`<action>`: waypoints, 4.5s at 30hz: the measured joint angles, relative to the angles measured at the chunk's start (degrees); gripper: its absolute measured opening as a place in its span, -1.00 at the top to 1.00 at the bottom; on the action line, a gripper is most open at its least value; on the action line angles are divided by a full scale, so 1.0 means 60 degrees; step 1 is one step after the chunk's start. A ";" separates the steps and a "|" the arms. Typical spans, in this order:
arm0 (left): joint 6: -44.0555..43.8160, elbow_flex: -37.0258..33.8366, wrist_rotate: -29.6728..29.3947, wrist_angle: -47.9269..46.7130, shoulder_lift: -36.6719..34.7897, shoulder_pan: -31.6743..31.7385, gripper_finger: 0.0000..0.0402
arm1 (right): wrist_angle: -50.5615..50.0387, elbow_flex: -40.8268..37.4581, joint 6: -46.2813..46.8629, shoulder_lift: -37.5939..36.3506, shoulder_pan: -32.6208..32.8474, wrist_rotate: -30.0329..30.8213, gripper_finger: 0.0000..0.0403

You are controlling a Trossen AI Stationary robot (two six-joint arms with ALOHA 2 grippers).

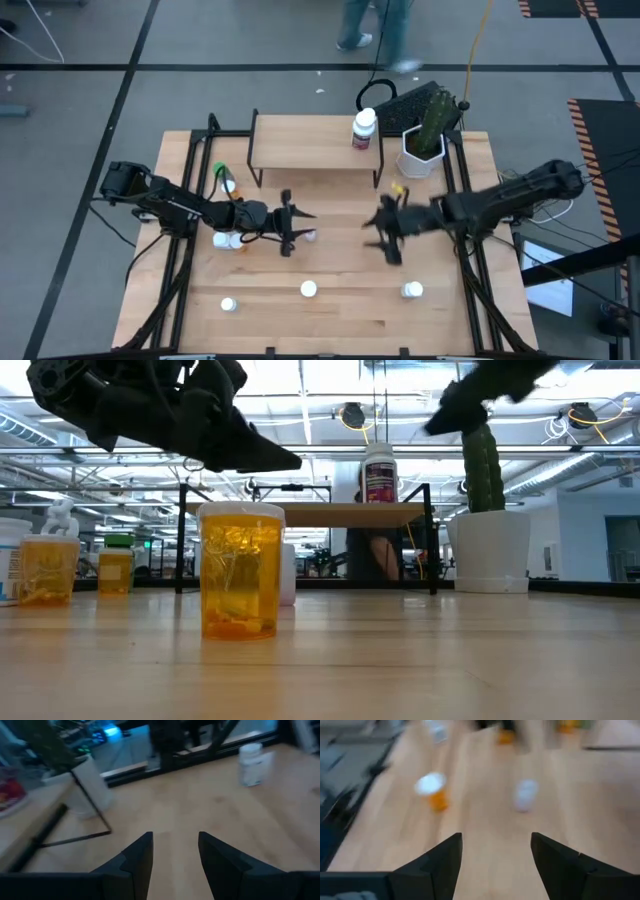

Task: Pick and place medicine bottles onto shelf by color
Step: Put the bottom white and blue medicine bottle on the shelf, then put the transparent medicine bottle on the shelf

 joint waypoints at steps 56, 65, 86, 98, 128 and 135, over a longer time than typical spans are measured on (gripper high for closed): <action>-0.0935 0.0000 -0.0975 -0.0235 0.0004 -0.0271 0.20 | -0.2614 -0.1238 0.5371 0.0756 0.5646 0.1130 0.06; -0.0963 0.0000 -0.0989 0.0763 0.0004 -0.0155 0.20 | -0.2776 -0.0076 0.1522 -0.0146 0.3335 0.1125 0.17; -0.1504 0.0000 -0.0944 0.0563 0.0004 -0.0576 0.20 | -0.5531 0.5971 -0.6951 0.2154 -0.6748 -0.2378 0.18; -0.1519 0.0000 -0.1142 0.0333 0.0004 -0.0578 0.20 | -0.5967 0.5971 -0.7492 0.3098 -0.7652 -0.2378 0.17; -0.1424 0.0000 -0.1164 0.0179 0.0004 -0.0552 0.20 | -0.6423 0.5971 -0.6929 0.2600 -0.7637 -0.1354 -0.18; -0.1434 0.0000 -0.1960 -0.0463 0.0004 -0.0552 0.20 | -0.6730 0.5631 -0.5500 0.1548 -0.7389 -0.1659 -0.18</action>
